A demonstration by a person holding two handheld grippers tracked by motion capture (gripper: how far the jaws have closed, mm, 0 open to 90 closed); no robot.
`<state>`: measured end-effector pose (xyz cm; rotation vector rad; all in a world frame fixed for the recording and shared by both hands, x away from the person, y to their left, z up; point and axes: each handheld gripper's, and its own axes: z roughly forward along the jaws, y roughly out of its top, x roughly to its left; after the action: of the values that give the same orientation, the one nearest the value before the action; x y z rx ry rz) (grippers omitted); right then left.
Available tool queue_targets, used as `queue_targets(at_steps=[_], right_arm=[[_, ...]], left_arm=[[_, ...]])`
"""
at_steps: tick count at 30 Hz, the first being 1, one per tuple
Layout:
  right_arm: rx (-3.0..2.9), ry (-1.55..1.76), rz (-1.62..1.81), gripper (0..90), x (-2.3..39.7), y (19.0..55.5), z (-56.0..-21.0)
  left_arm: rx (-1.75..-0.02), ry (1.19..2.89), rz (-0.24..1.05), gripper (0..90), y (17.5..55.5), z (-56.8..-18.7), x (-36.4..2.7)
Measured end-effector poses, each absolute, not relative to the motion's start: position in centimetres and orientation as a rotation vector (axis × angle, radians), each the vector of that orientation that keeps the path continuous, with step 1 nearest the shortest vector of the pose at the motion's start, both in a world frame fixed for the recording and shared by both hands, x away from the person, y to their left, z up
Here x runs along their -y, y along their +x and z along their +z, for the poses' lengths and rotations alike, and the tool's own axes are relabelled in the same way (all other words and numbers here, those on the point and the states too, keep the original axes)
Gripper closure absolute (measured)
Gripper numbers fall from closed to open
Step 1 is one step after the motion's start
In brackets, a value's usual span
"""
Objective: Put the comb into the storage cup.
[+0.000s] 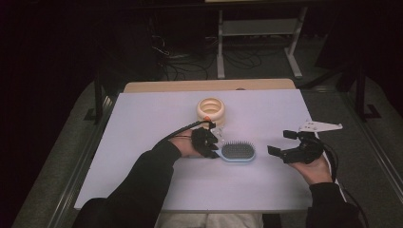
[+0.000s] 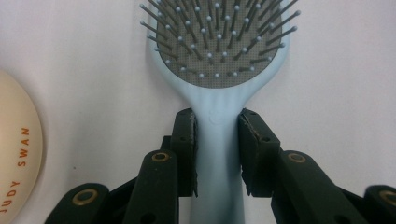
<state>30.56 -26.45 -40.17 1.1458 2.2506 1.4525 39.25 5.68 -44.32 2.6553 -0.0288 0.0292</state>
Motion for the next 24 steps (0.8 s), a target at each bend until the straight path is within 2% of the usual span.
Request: queue_targets(at_steps=[10, 24], right_arm=[[-2.251, 1.147, 1.452, 0.0, 26.46, 30.58, -40.18], [-2.251, 1.149, 1.449, 0.0, 26.46, 30.57, -40.19]], left_arm=[[0.020, 2.661, 0.017, 70.3, 39.36, -44.24, -5.63], [0.025, 2.668, 0.065, 70.3, 38.99, -43.49, -6.24]])
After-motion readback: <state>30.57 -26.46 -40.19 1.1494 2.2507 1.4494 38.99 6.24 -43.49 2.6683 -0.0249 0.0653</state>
